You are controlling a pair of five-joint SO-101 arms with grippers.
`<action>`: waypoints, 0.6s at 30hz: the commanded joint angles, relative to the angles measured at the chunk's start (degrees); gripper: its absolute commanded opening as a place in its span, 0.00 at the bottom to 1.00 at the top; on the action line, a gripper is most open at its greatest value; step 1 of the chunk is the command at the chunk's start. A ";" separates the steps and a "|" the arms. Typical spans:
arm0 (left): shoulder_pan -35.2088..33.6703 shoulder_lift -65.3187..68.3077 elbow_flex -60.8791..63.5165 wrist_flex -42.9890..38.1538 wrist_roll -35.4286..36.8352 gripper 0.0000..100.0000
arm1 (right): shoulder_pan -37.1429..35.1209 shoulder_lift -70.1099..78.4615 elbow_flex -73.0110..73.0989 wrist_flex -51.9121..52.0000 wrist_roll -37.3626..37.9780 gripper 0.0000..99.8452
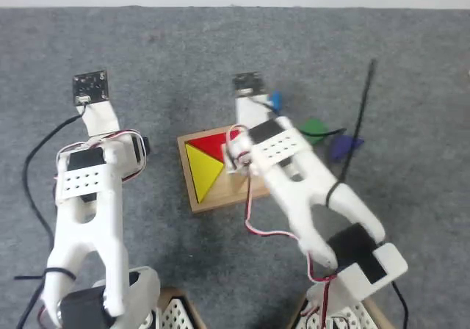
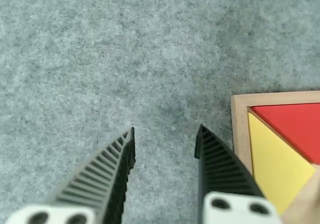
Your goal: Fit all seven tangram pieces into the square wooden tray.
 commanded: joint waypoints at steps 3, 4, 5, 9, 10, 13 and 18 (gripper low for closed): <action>0.09 -0.53 -0.31 -0.26 0.18 0.20 | -5.14 4.09 -6.24 -1.45 3.25 0.09; 0.09 -0.53 -0.31 -0.26 0.18 0.20 | -5.14 4.88 -7.03 -1.19 3.25 0.09; 0.09 -0.53 -0.31 -0.26 0.18 0.20 | -4.79 5.76 -7.91 -0.57 3.34 0.09; 0.18 -0.53 -0.31 -0.26 0.18 0.20 | -4.88 7.43 -10.55 2.33 3.43 0.09; 0.18 -0.53 -0.31 -0.26 0.18 0.20 | -4.97 6.81 -10.55 3.21 3.43 0.09; 0.18 -0.53 -0.31 -0.26 0.18 0.20 | -4.70 3.82 -9.58 5.58 3.25 0.09; 0.18 -0.53 -0.31 -0.26 0.18 0.20 | -3.38 -2.33 -3.69 5.76 3.16 0.09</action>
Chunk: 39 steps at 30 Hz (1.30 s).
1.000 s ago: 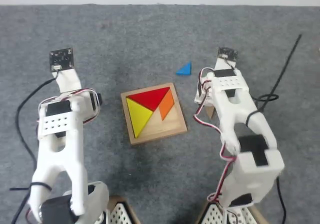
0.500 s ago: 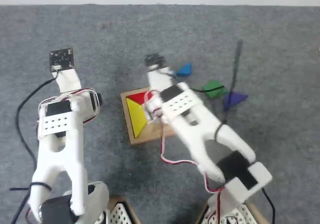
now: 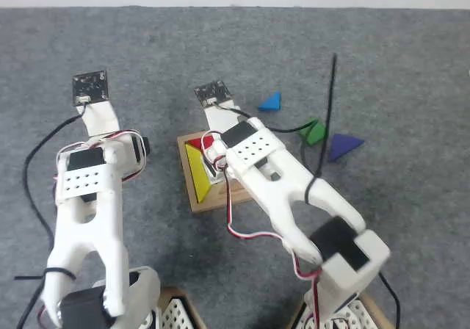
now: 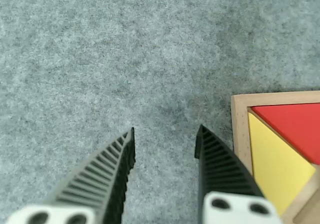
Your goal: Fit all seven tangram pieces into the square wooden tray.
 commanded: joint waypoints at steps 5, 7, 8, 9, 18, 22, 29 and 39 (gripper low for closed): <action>0.35 -0.53 -0.31 -0.26 0.18 0.20 | 2.15 -9.63 9.85 -4.53 1.05 0.09; 0.35 -0.53 -0.31 -0.26 0.18 0.20 | 0.84 -9.63 11.96 -6.73 4.66 0.09; 0.35 -0.53 -0.31 -0.26 0.18 0.20 | 0.22 -9.54 12.84 -7.78 6.77 0.09; 0.35 -0.53 -0.31 -0.26 0.18 0.20 | -0.48 -9.71 13.45 -8.48 8.79 0.09; 0.35 -0.53 -0.31 -0.26 0.09 0.20 | -1.80 -9.45 9.85 -8.84 33.76 0.28; 0.35 -0.53 -0.31 -0.35 0.09 0.20 | -1.80 -9.19 10.20 -8.75 36.04 0.29; 0.35 -0.53 -0.31 -0.26 0.09 0.20 | -1.63 -2.77 7.30 -9.54 36.22 0.29; 0.35 -0.53 -0.31 -0.44 0.09 0.20 | -5.41 4.70 -0.18 -9.63 37.80 0.29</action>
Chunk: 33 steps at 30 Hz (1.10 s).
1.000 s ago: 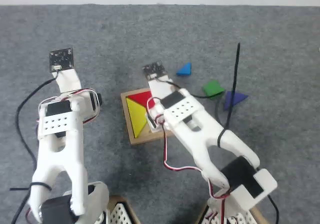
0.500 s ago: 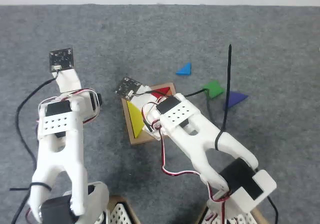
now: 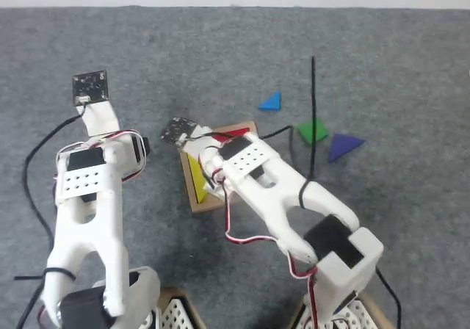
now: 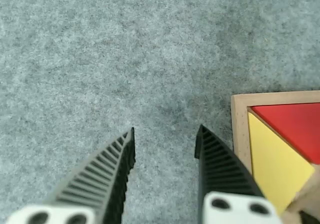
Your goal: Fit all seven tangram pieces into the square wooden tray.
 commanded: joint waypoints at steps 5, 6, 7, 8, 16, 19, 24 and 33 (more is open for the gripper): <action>0.09 -0.53 -0.31 -0.35 0.09 0.20 | -3.74 1.71 -7.12 -1.19 0.79 0.29; 0.09 -0.53 -0.31 -0.44 0.09 0.20 | -3.74 1.71 -7.21 -1.01 0.79 0.29; 0.09 -0.53 -0.31 -0.44 0.09 0.20 | -3.74 1.71 -7.21 -0.75 0.79 0.29; 0.18 -0.53 -0.31 -0.44 0.09 0.20 | -3.74 1.54 -7.12 -0.57 0.79 0.29; 0.18 -0.53 -0.31 -0.44 0.09 0.20 | -0.75 -9.01 0.79 2.24 -1.32 0.29; 0.26 -0.53 -0.31 -0.35 0.09 0.20 | 0.13 -10.07 6.77 -1.27 -1.14 0.29; 0.09 -0.53 -0.31 -0.26 0.09 0.20 | 2.07 -8.13 8.35 -2.33 -1.14 0.29; 0.18 -0.53 -0.31 -0.26 0.09 0.20 | 8.31 -4.79 4.31 -2.77 0.70 0.29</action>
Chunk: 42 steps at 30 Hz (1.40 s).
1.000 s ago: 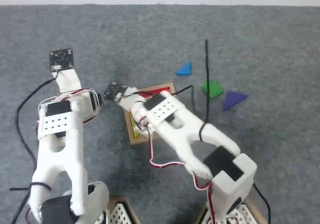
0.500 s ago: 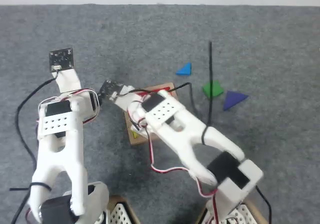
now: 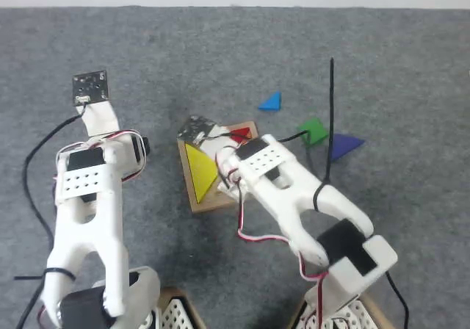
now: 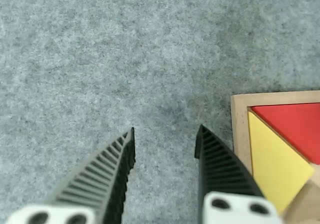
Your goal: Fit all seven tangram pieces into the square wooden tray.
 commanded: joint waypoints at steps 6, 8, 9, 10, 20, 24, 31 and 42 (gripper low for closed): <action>0.26 -0.53 -0.31 -0.26 0.09 0.20 | 2.77 1.98 -8.00 -0.57 0.44 0.29; 0.26 -0.53 -0.31 -0.26 0.09 0.20 | 1.80 2.15 -8.53 -1.01 0.44 0.29; 0.26 -0.53 -0.31 -0.26 0.09 0.20 | 1.27 2.24 -8.97 -1.01 0.35 0.29; 0.26 -0.53 -0.31 -0.26 0.09 0.20 | 0.84 2.59 -9.32 -1.01 0.26 0.29; 0.09 -0.62 -0.31 -0.26 0.09 0.20 | 1.54 4.09 -12.84 -0.84 -9.32 0.29; 0.09 -0.70 -0.31 -0.26 0.09 0.20 | 1.19 2.77 -11.69 0.22 -10.55 0.29; 0.26 -0.53 -0.31 -0.44 -1.14 0.20 | -3.03 -7.34 -3.87 0.66 -15.56 0.29; 0.26 -0.53 -0.31 -0.26 -1.14 0.20 | -8.75 -10.24 1.76 0.22 -21.19 0.29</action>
